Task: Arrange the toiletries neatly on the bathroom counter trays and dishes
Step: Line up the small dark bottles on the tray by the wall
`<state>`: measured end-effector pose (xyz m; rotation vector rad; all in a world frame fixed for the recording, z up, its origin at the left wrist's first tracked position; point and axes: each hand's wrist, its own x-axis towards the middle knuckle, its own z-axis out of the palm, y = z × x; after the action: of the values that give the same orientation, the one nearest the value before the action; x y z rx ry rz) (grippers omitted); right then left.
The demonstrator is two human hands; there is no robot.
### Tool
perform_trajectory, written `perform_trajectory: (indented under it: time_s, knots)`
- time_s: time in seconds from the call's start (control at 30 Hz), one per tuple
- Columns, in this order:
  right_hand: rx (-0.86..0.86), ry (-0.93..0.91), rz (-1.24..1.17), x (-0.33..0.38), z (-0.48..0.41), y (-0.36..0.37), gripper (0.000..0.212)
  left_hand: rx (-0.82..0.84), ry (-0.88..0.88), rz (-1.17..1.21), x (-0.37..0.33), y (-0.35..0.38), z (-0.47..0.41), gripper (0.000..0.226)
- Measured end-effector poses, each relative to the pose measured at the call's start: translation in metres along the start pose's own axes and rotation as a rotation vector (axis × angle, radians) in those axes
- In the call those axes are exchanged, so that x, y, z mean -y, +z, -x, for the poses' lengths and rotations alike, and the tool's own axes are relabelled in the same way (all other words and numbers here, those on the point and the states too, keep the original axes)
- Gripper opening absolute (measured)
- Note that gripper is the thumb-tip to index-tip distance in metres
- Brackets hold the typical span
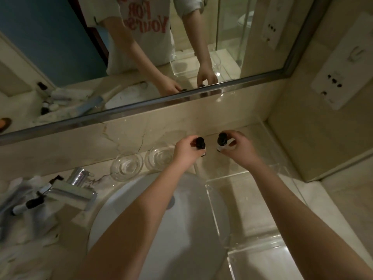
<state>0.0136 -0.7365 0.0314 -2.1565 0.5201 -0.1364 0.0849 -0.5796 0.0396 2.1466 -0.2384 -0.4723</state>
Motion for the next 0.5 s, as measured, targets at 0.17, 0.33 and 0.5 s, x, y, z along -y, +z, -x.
perform_trajectory:
  time_s: [0.17,0.33,0.5]
  knots:
    - [0.037,-0.124,0.026,0.01,0.003,-0.028,0.053,-0.043,0.088,-0.169,-0.007,-0.011,0.001,0.06]
    - [0.157,-0.291,0.376,0.027,-0.015,-0.037,0.037,-0.038,0.116,-0.409,-0.029,-0.012,0.001,0.037]
    - [0.155,-0.228,0.466,0.038,-0.016,-0.034,0.025,0.095,0.223,-0.498,-0.043,-0.02,0.004,0.024]
